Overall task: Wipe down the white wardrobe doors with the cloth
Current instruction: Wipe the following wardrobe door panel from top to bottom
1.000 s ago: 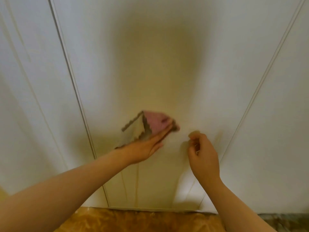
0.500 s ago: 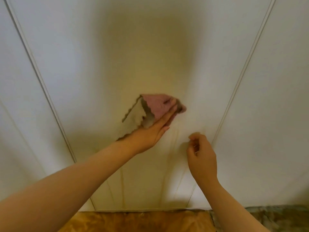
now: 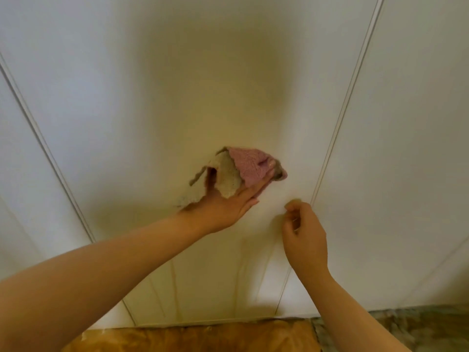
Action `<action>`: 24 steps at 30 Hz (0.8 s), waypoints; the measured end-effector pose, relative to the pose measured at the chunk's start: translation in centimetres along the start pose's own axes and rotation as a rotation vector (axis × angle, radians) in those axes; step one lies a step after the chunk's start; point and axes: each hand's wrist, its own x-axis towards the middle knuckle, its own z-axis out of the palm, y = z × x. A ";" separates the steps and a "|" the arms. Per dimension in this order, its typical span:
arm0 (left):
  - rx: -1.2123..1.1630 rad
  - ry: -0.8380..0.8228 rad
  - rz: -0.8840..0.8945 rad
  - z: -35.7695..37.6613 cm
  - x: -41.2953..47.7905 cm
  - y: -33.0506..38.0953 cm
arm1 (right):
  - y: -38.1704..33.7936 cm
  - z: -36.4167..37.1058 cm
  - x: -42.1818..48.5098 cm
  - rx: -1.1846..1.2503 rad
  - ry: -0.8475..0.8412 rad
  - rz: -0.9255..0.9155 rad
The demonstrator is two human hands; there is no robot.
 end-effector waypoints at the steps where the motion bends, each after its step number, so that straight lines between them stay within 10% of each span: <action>1: 0.080 -0.014 0.021 -0.5 -0.1 0.4 | 0.0 0.0 -0.1 -0.003 -0.011 -0.001; 8: -0.259 -0.163 0.069 -1.0 -0.4 1.4 | 0.8 -1.5 -0.1 -0.029 0.002 0.027; 11: -0.409 -0.195 -0.375 -2.2 3.3 2.5 | 1.4 -2.1 -0.1 -0.033 0.037 0.067; 13: -0.336 -0.097 -0.217 -1.2 4.1 4.5 | 1.7 -2.3 -0.3 -0.028 0.049 0.088; 18: -0.332 -0.493 -0.052 3.3 0.9 5.7 | 2.2 -3.2 -0.7 -0.061 0.030 0.100; 24: -0.629 -0.170 -0.376 -0.7 4.5 6.0 | 2.8 -3.7 -0.6 -0.052 0.044 0.122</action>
